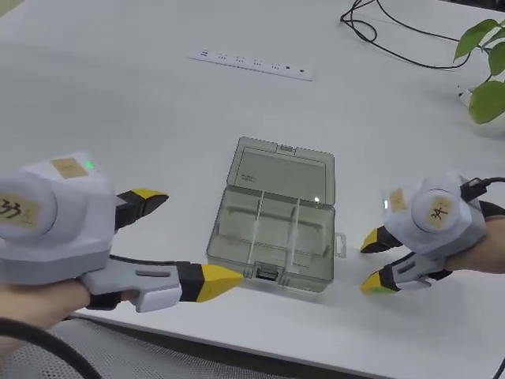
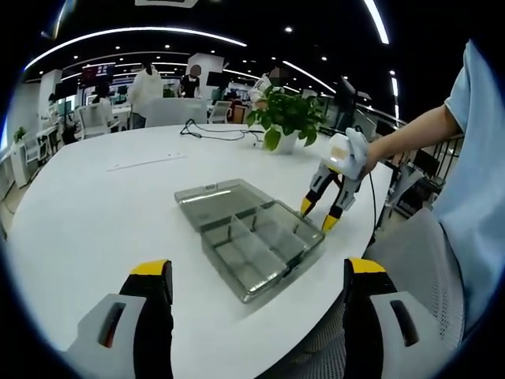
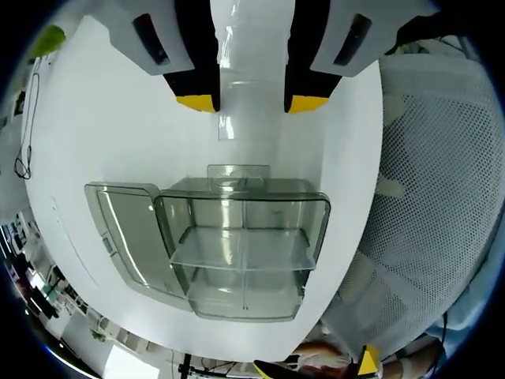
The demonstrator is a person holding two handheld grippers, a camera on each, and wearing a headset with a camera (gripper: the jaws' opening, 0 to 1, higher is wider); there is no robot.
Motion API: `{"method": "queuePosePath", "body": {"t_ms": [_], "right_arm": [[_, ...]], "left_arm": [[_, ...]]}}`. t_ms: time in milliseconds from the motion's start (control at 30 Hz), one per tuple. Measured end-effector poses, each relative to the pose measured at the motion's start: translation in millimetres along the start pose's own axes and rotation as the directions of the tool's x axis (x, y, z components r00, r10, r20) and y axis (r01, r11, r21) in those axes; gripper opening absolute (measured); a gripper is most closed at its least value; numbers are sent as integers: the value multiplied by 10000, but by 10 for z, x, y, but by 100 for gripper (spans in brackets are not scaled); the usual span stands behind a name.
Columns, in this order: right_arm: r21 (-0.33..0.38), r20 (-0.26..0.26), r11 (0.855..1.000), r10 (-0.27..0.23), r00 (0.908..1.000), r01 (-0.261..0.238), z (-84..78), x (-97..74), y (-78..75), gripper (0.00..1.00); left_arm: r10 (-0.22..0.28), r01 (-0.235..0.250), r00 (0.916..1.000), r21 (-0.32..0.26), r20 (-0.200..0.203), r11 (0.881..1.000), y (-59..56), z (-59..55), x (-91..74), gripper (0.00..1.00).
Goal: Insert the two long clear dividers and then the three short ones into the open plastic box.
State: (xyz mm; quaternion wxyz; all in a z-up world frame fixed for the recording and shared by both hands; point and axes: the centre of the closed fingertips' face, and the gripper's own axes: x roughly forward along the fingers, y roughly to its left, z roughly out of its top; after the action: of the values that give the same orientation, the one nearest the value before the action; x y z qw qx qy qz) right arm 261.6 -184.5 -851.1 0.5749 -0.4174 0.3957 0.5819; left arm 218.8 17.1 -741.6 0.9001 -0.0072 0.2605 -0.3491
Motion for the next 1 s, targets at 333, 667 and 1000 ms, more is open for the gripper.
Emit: {"method": "queuePosePath", "body": {"t_ms": [333, 667, 1000], "right_arm": [[191, -24, 9995, -234, 9997, 234, -4, -3, -7, 33], [304, 36, 9985, -456, 9990, 455, -5, -33, -11, 33], [562, 358, 9934, -1023, 9941, 1002, -10, -165, -83, 33]], "left_arm": [[-32, 32, 10000, -42, 36, 10000, -8, 17, 27, 90], [-142, 143, 9999, -180, 46, 9997, -51, 8, 73, 90], [-314, 315, 9995, -427, 30, 9986, -106, 27, 172, 88]]}}
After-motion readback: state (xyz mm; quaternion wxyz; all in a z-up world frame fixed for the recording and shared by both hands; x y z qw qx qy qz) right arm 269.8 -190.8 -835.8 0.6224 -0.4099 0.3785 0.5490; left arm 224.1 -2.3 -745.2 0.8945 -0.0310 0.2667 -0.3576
